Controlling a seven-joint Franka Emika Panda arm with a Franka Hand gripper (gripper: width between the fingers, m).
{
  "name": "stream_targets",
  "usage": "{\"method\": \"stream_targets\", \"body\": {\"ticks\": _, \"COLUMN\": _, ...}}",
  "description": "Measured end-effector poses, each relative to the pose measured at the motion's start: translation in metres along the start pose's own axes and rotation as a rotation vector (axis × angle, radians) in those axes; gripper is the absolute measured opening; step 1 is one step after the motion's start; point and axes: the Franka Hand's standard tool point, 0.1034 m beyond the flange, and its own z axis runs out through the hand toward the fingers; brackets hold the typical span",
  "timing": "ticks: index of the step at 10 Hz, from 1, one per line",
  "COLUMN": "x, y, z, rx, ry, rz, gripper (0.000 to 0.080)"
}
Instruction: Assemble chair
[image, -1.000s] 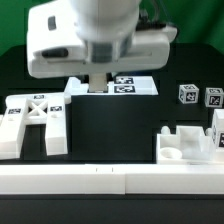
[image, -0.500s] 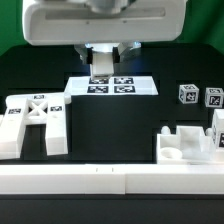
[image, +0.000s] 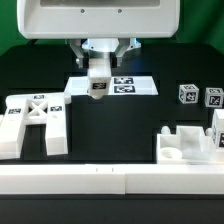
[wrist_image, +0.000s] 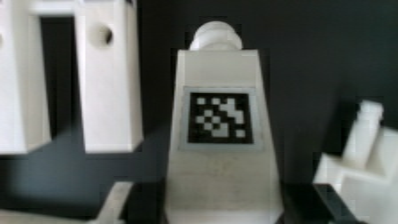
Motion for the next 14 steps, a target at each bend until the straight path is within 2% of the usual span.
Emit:
{"method": "stream_targets", "body": {"ticks": 1, "x": 0.013, "y": -0.006, "z": -0.004, "rx": 0.003, "ry": 0.079, "rz": 0.011, "gripper": 0.0291}}
{"method": "stream_targets", "body": {"ticks": 3, "x": 0.038, "y": -0.018, "z": -0.015, "rx": -0.02, "ry": 0.236, "rz": 0.004, "gripper": 0.0291}}
{"method": "stream_targets", "body": {"ticks": 4, "x": 0.042, "y": -0.022, "z": -0.018, "rx": -0.032, "ry": 0.298, "rz": 0.0, "gripper": 0.0291}}
{"method": "stream_targets", "body": {"ticks": 7, "x": 0.045, "y": -0.008, "z": -0.016, "rx": -0.094, "ry": 0.501, "rz": -0.016, "gripper": 0.0291}}
{"method": "stream_targets", "body": {"ticks": 8, "x": 0.042, "y": -0.008, "z": -0.013, "rx": -0.1, "ry": 0.523, "rz": -0.016, "gripper": 0.0291}}
{"method": "stream_targets", "body": {"ticks": 10, "x": 0.046, "y": -0.028, "z": -0.01, "rx": -0.074, "ry": 0.528, "rz": 0.008, "gripper": 0.0291}}
{"method": "stream_targets", "body": {"ticks": 12, "x": 0.063, "y": -0.043, "z": -0.013, "rx": -0.053, "ry": 0.542, "rz": 0.031, "gripper": 0.0291}}
{"method": "stream_targets", "body": {"ticks": 13, "x": 0.07, "y": -0.056, "z": -0.014, "rx": -0.051, "ry": 0.534, "rz": 0.026, "gripper": 0.0291}}
{"method": "stream_targets", "body": {"ticks": 14, "x": 0.068, "y": -0.052, "z": -0.013, "rx": -0.06, "ry": 0.534, "rz": 0.014, "gripper": 0.0291}}
